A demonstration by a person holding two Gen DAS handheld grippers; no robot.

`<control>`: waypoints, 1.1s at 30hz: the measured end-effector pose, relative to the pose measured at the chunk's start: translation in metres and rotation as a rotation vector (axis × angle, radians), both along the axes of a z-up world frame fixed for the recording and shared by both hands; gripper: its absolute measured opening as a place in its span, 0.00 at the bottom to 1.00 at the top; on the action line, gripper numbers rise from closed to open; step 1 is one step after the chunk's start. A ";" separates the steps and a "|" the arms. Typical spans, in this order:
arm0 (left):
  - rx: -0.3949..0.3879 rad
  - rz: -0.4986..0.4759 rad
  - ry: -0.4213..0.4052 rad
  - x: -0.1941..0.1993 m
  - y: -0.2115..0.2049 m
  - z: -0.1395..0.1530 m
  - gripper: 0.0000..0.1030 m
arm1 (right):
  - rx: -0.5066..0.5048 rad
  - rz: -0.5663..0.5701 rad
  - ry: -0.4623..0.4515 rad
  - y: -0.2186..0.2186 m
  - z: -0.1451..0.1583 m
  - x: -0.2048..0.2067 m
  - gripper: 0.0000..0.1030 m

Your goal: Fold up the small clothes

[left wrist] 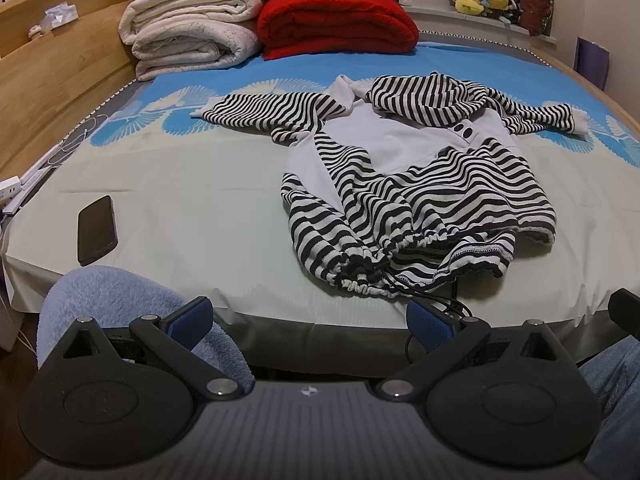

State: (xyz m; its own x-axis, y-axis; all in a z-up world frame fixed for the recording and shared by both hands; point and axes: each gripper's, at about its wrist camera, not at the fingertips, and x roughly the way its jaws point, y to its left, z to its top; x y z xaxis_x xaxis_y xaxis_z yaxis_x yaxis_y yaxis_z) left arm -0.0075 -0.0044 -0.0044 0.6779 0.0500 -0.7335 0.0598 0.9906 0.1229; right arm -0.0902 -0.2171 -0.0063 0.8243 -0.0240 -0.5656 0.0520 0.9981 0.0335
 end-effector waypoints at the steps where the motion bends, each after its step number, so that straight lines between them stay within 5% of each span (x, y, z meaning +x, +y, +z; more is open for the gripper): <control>1: 0.000 0.000 0.000 0.000 0.000 0.000 1.00 | 0.000 0.001 -0.001 0.000 0.000 0.000 0.99; 21: -0.002 0.005 0.032 0.011 0.003 -0.008 1.00 | 0.006 -0.003 0.028 0.001 -0.005 0.010 0.99; 33: -0.002 0.031 0.100 0.061 0.015 -0.024 1.00 | -0.011 -0.035 0.064 -0.022 -0.008 0.066 0.99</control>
